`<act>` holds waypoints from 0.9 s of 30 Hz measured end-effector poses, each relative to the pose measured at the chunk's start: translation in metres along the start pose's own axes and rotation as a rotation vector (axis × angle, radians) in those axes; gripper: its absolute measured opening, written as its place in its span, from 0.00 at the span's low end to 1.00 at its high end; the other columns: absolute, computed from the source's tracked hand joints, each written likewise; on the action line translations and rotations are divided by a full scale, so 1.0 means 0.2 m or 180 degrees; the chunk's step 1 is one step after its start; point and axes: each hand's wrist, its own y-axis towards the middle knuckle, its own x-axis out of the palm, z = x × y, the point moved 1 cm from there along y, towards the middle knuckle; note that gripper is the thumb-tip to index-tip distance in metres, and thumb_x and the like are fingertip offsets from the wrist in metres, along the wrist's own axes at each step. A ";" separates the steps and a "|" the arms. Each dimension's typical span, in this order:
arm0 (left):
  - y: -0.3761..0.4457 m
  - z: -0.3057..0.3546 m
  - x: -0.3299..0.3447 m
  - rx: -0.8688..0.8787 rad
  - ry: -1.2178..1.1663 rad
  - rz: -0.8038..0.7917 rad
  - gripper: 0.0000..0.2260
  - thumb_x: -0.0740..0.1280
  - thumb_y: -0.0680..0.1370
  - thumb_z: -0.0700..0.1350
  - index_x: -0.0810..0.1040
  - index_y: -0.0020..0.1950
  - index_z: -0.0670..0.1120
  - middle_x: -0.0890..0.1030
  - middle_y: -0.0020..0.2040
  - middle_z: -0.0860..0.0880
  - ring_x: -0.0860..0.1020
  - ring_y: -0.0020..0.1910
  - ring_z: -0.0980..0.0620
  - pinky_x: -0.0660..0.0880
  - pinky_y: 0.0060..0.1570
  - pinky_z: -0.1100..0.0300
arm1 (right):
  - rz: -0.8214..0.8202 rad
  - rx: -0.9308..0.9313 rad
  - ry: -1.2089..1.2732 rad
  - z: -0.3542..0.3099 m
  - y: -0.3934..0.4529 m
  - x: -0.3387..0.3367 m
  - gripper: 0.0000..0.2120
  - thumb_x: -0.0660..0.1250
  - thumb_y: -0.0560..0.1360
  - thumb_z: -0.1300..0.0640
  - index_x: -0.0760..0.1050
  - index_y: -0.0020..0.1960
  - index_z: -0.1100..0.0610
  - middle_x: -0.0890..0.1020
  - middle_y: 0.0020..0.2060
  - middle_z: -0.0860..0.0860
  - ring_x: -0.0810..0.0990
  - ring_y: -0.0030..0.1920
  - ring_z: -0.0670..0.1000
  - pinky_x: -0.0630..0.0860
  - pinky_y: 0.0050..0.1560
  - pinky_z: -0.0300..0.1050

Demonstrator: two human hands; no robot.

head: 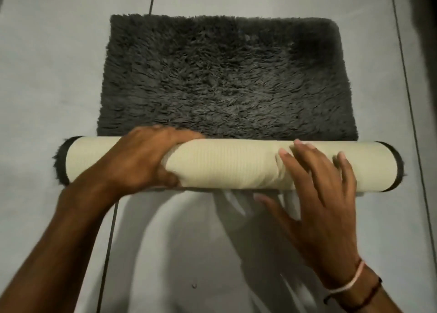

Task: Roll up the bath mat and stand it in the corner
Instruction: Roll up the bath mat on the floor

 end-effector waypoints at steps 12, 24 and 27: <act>0.09 0.07 0.21 -0.0366 0.0752 0.1444 0.53 0.53 0.69 0.80 0.51 0.84 0.48 0.52 0.84 0.38 0.51 0.83 0.38 0.50 0.78 0.31 | 0.0352 0.0059 0.0293 0.11 0.65 -0.04 0.37 0.51 0.79 0.29 0.71 0.75 0.55 0.71 0.77 0.55 0.64 0.80 0.53 0.53 0.81 0.66; 0.44 -0.04 -0.14 -0.0032 0.1396 0.1722 0.39 0.75 0.76 0.43 0.58 0.82 0.48 0.64 0.80 0.39 0.63 0.79 0.38 0.58 0.78 0.39 | -0.0791 0.0211 -0.0603 0.16 1.21 -0.17 0.51 0.73 0.63 0.26 0.65 0.75 0.55 0.70 0.74 0.60 0.67 0.75 0.62 0.56 0.78 0.66; 0.51 -0.03 -0.24 -0.0131 0.1318 0.0982 0.54 0.77 0.73 0.56 0.42 0.84 0.46 0.49 0.85 0.41 0.48 0.84 0.40 0.47 0.81 0.37 | -0.0853 -0.0099 -0.0731 0.07 1.10 -0.23 0.35 0.71 0.73 0.37 0.69 0.71 0.56 0.73 0.71 0.59 0.71 0.71 0.62 0.66 0.75 0.61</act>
